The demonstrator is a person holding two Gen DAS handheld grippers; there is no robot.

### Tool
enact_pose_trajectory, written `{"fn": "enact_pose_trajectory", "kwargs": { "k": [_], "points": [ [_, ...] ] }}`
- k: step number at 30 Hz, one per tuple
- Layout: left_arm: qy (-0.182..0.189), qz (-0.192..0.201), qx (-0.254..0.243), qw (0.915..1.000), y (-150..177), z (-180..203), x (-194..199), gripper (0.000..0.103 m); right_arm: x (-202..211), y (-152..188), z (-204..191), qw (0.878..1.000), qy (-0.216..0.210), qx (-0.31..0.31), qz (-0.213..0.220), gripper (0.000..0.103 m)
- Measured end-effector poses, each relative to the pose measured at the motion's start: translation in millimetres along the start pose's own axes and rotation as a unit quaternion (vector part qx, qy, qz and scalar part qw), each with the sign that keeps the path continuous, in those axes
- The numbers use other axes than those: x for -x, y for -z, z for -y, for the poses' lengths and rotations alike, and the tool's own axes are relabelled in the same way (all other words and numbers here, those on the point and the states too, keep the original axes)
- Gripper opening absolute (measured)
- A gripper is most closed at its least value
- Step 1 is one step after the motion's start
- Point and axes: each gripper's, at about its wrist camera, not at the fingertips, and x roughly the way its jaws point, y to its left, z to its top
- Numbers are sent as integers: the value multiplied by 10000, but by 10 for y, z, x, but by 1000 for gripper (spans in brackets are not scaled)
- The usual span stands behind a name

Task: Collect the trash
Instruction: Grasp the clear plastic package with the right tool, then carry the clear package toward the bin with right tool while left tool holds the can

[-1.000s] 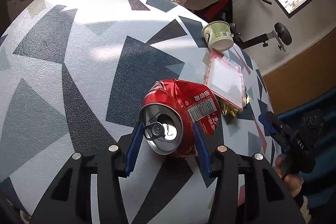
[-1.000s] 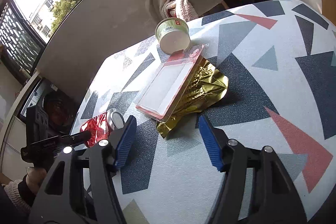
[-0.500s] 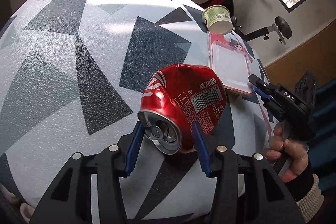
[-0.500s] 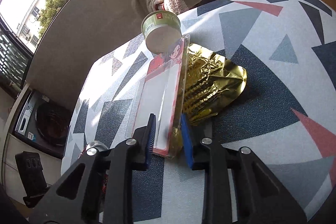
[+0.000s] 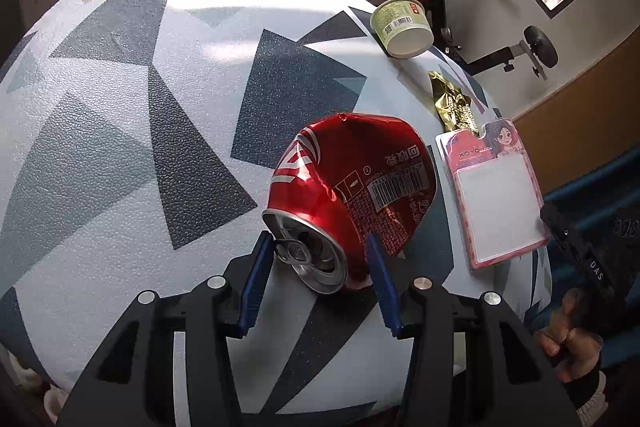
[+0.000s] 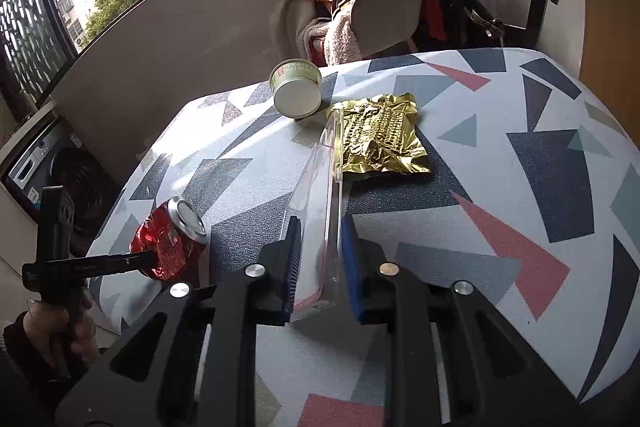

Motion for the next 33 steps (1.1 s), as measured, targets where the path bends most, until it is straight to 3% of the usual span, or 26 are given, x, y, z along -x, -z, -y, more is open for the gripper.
{"fn": "enact_pose_trajectory", "kwargs": {
  "k": [11,17,23,33],
  "points": [
    [104,-132,53,9998,32,-1,-38,44,-92,16,-154,9991,-228,278,-212,24],
    [89,-153,19,9998,29,11,-42,41,-184,49,-184,9978,-545,109,-375,25],
    [131,41,-40,9999,18,14,73,31,-46,7,-306,9973,-639,353,-87,22],
    [226,253,-439,9985,42,172,382,31,254,-45,-410,9956,-805,461,160,21]
  ]
}}
